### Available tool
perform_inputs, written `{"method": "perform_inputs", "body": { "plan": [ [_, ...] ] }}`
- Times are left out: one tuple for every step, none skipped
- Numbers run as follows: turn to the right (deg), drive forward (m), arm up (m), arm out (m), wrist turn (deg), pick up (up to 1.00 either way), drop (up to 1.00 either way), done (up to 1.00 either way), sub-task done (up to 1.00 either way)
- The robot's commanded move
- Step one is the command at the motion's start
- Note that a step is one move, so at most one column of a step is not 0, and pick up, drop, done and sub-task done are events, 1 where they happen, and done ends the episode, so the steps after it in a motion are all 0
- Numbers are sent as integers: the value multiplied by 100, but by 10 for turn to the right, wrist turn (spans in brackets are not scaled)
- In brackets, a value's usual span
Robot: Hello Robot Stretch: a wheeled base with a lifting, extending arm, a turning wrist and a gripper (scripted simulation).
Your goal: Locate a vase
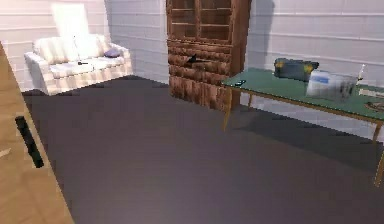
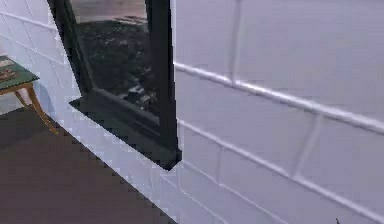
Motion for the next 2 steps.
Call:
{"method": "perform_inputs", "body": {
  "plan": [
    [-450, 0, 0, 0, 0, 0, 0, 0, 0],
    [-300, 0, 0, 0, 0, 0, 0, 0, 0]
  ]
}}
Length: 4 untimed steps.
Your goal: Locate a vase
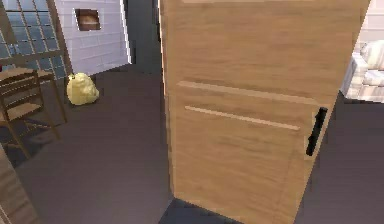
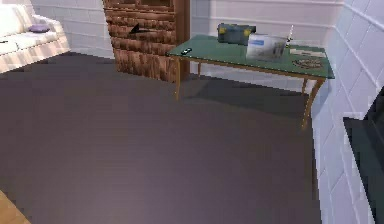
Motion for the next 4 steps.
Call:
{"method": "perform_inputs", "body": {
  "plan": [
    [0, 80, 0, 0, 0, 0, 0, 0, 0],
    [-450, 0, 0, 0, 0, 0, 0, 0, 0],
    [-180, 0, 0, 0, 0, 0, 0, 0, 0],
    [0, 100, 0, 0, 0, 0, 0, 0, 0]
  ]
}}
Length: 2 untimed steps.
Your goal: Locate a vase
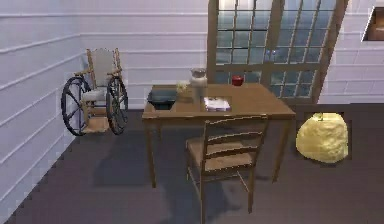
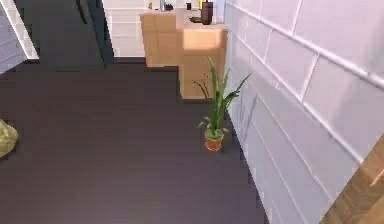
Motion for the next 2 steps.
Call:
{"method": "perform_inputs", "body": {
  "plan": [
    [0, 70, 0, 0, 0, 0, 0, 0, 0],
    [0, 0, 0, 0, 0, 0, 0, 100, 0]
  ]
}}
